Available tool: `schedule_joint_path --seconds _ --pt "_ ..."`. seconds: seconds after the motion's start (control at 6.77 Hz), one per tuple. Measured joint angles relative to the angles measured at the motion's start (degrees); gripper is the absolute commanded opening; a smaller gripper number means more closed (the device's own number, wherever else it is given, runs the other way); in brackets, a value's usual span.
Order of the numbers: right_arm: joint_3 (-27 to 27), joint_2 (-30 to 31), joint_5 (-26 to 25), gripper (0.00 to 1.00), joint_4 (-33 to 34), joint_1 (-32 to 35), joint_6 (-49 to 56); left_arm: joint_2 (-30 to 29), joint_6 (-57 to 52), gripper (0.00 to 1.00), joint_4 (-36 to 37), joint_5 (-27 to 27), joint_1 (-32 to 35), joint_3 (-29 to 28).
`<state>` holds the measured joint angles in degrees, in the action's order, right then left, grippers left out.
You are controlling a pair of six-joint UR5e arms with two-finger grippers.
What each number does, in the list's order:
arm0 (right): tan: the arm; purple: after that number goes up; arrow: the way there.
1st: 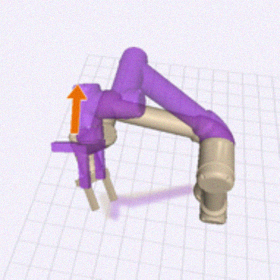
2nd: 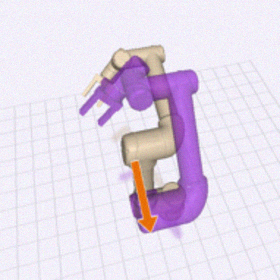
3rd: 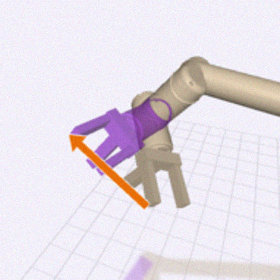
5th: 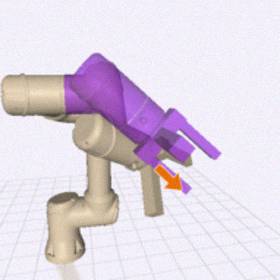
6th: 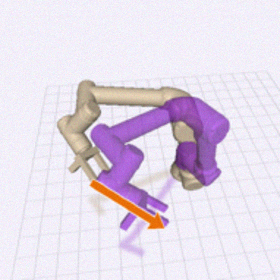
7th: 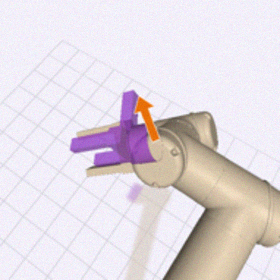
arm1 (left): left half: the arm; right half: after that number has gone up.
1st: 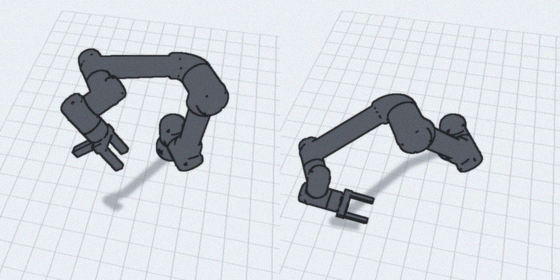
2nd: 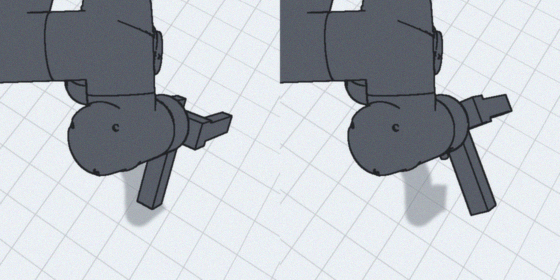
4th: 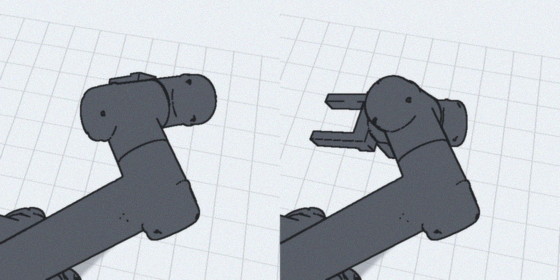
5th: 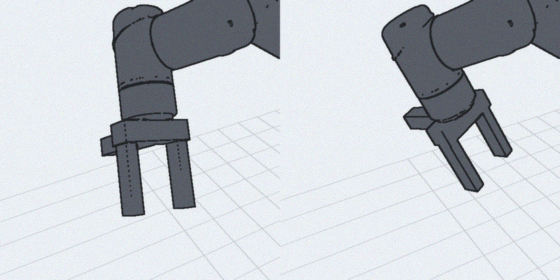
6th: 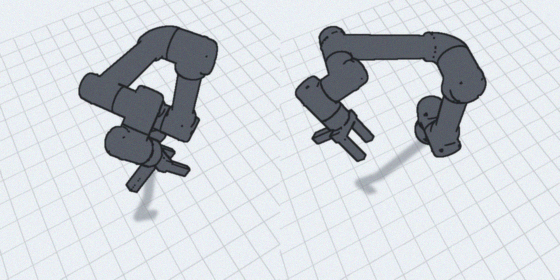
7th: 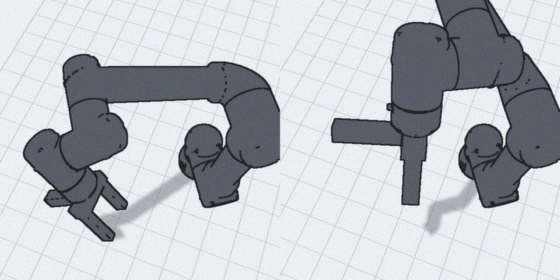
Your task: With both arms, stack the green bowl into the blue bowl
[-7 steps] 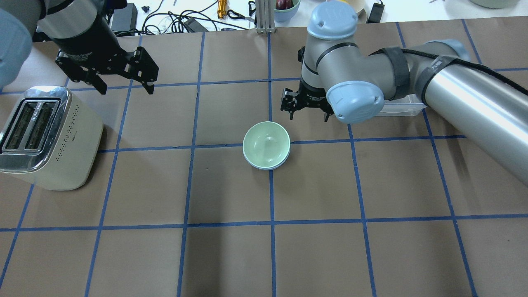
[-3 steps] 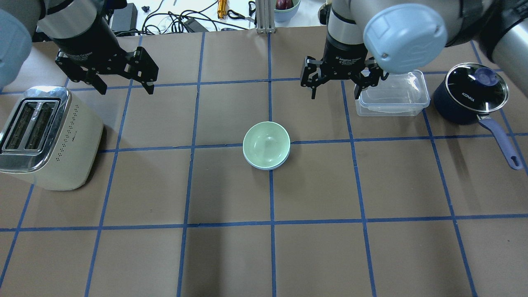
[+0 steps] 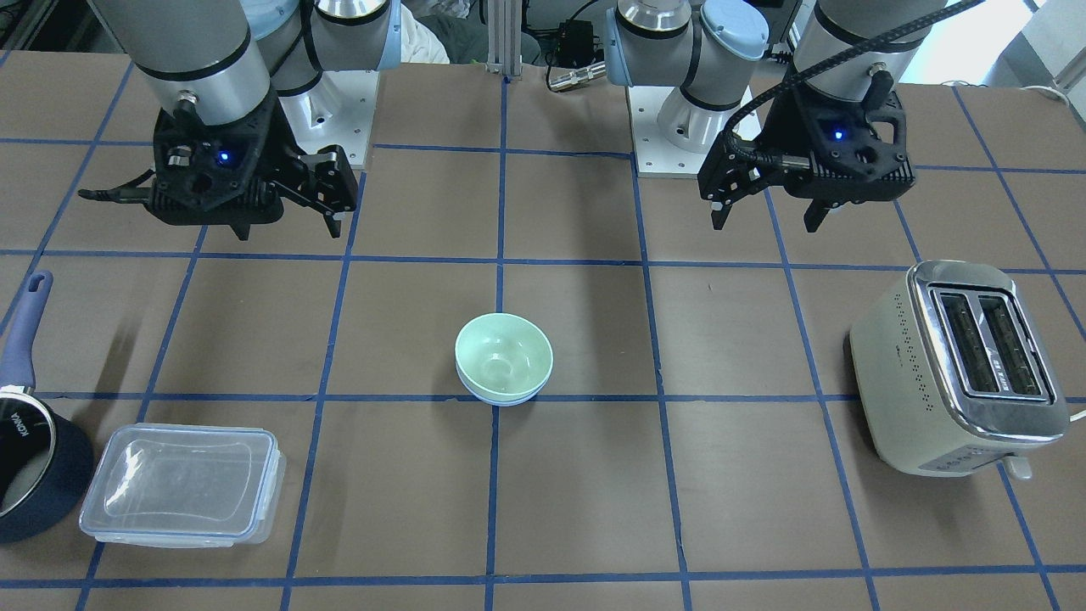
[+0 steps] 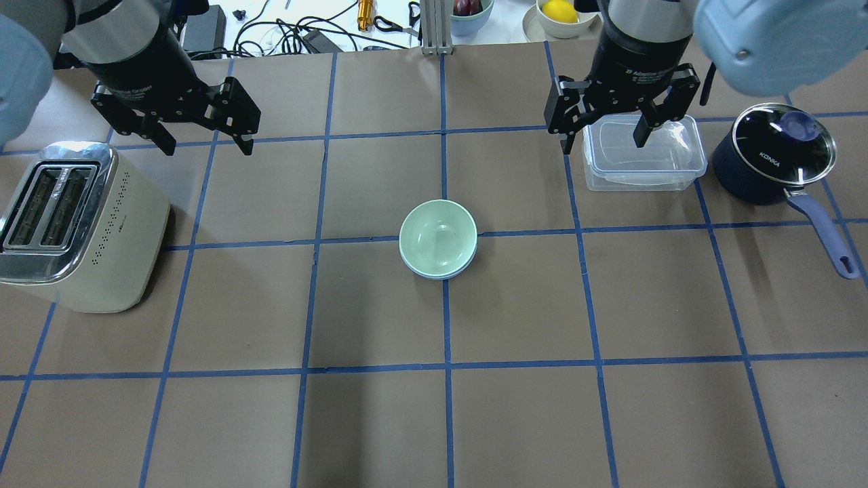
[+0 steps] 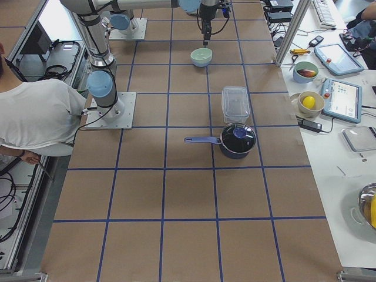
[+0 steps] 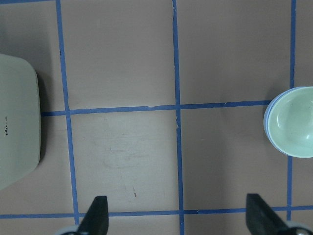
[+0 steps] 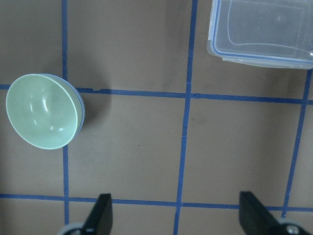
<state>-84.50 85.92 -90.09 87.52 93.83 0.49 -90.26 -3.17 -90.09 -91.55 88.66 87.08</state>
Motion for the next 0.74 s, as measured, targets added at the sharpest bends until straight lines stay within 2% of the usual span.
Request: schedule_joint_path --seconds 0.3,0.74 --pt "-1.99 2.04 0.36 1.00 0.50 -2.95 4.46 0.00 0.06 1.00 0.00 0.05 0.00 -0.06" --pt "-4.61 3.71 0.51 1.00 2.76 -3.69 4.56 0.00 0.15 1.00 0.00 0.04 0.02 -0.02"
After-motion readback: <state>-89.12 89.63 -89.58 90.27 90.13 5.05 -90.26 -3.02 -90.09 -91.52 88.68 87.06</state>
